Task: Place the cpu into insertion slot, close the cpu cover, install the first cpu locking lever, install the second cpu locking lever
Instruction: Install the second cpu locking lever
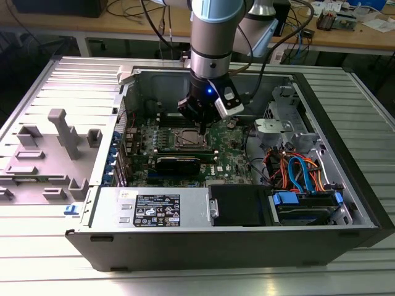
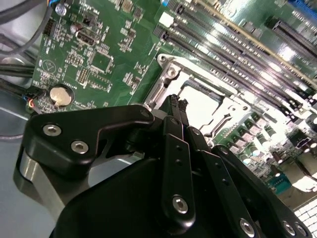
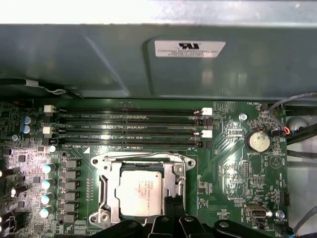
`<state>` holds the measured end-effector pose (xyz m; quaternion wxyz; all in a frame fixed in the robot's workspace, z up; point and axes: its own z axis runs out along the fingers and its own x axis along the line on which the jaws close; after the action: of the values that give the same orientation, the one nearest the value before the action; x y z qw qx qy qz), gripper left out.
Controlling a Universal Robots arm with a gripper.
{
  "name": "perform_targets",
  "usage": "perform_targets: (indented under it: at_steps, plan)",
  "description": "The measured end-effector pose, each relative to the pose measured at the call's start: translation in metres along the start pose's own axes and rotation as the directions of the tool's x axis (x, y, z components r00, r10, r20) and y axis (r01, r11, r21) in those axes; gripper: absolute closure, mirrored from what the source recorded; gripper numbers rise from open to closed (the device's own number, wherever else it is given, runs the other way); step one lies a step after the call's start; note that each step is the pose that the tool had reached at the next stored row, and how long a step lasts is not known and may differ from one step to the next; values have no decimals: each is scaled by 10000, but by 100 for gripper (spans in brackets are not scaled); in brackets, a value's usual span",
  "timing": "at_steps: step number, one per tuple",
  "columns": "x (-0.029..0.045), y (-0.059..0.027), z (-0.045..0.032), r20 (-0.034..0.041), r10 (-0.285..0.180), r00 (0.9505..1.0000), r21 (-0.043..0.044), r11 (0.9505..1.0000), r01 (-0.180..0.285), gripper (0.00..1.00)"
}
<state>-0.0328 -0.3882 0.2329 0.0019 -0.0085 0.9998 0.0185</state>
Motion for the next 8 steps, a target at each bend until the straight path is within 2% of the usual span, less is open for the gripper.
perform_targets:
  at_steps: [8]
  plan:
    - [3, -154, -6, 0, 0, 10000, -1, 10000, 0, 89]
